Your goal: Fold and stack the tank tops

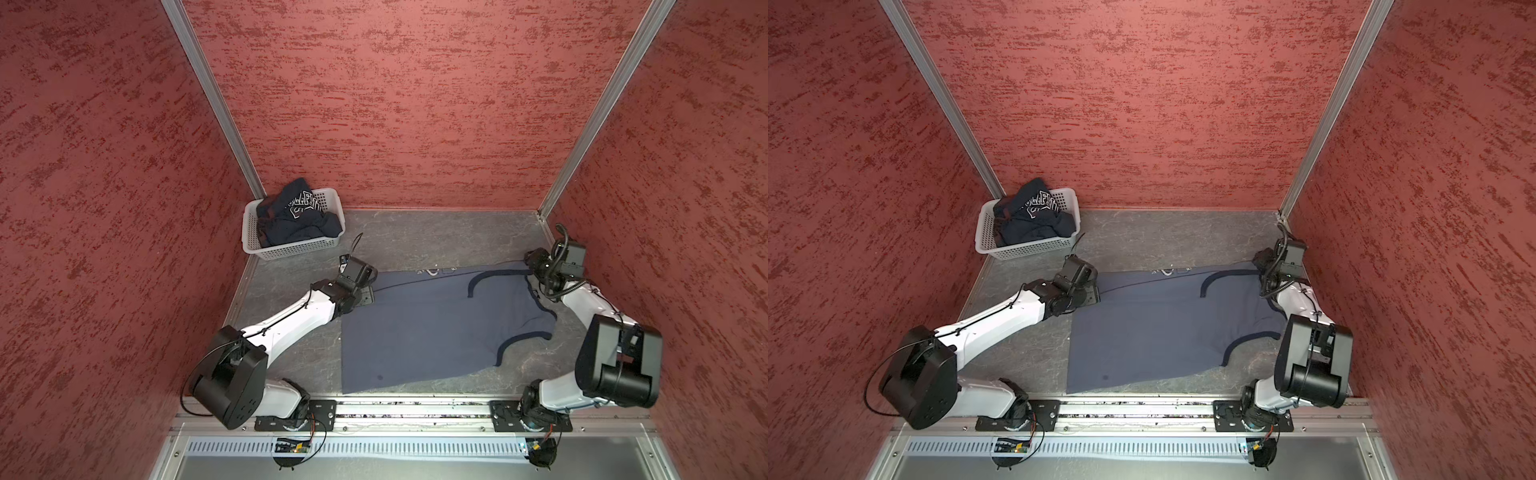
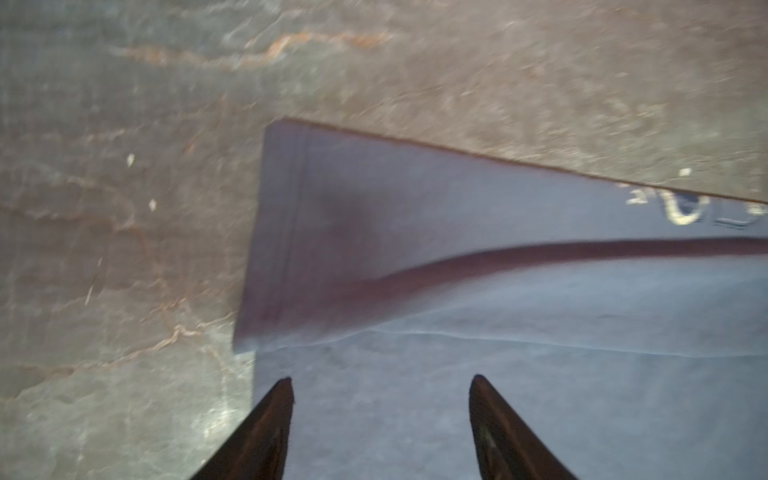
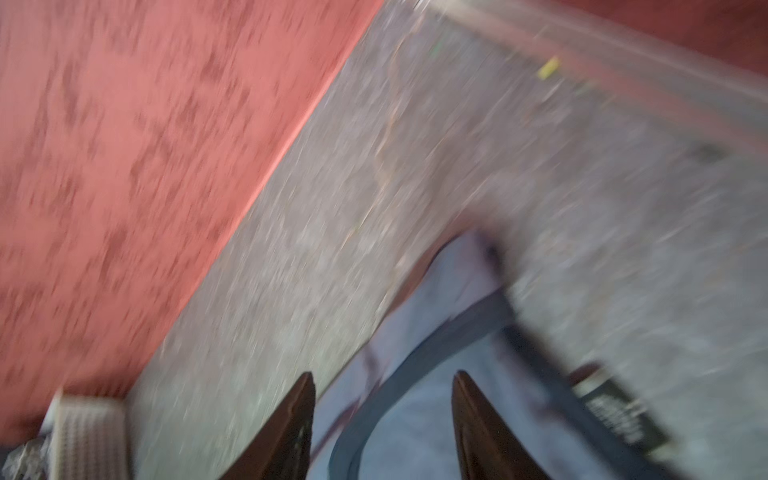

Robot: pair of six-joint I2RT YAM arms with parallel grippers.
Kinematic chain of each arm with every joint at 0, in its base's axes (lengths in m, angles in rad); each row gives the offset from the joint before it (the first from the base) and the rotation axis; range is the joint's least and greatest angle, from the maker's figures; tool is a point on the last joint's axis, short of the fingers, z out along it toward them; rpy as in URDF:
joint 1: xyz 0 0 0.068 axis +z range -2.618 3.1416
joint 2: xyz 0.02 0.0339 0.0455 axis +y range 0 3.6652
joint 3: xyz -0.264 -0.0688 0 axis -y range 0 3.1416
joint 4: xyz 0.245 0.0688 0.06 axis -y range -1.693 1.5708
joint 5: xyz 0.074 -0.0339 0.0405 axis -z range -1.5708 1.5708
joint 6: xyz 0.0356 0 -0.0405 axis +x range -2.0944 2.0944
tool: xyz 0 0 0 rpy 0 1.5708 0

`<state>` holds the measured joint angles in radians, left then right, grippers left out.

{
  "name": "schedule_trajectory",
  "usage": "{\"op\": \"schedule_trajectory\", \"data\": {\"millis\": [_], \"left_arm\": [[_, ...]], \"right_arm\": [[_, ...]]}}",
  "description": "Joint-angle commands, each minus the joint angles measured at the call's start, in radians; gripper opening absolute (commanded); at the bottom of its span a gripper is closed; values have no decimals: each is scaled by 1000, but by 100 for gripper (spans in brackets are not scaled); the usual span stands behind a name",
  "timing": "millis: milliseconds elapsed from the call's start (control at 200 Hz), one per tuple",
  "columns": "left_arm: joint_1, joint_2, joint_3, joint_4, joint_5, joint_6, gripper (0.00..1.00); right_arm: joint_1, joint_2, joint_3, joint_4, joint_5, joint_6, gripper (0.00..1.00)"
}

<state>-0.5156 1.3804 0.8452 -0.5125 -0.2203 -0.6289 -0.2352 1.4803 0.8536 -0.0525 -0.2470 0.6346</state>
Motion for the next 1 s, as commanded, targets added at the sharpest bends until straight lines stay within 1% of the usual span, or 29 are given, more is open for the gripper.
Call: {"op": "schedule_trajectory", "data": {"millis": [0, 40, 150, 301, 456, 681, 802, 837, 997], "left_arm": [[77, -18, -58, 31, 62, -27, 68], [103, -18, -77, 43, 84, -26, 68], [156, -8, -107, 63, 120, -26, 68], [208, 0, -128, 72, 145, -38, 67], [264, 1, -164, 113, 191, -51, 65], [292, 60, -163, 149, 220, -40, 59], [299, 89, -160, 171, 220, -36, 54], [301, 97, -161, 182, 220, -34, 52], [301, 125, -164, 237, 256, -28, 43]], "right_arm": [[109, 32, -44, -71, -79, -34, 52], [152, 47, -52, -70, -96, -36, 52], [220, 97, -73, -41, -138, -19, 50], [277, 144, -73, -18, -156, -5, 47], [312, 167, -66, -33, -135, -10, 43], [339, 193, -64, -27, -128, -9, 38], [351, 207, -59, -24, -120, -9, 34], [354, 211, -58, -24, -120, -9, 32], [363, 218, -53, -27, -107, -13, 26]]}}
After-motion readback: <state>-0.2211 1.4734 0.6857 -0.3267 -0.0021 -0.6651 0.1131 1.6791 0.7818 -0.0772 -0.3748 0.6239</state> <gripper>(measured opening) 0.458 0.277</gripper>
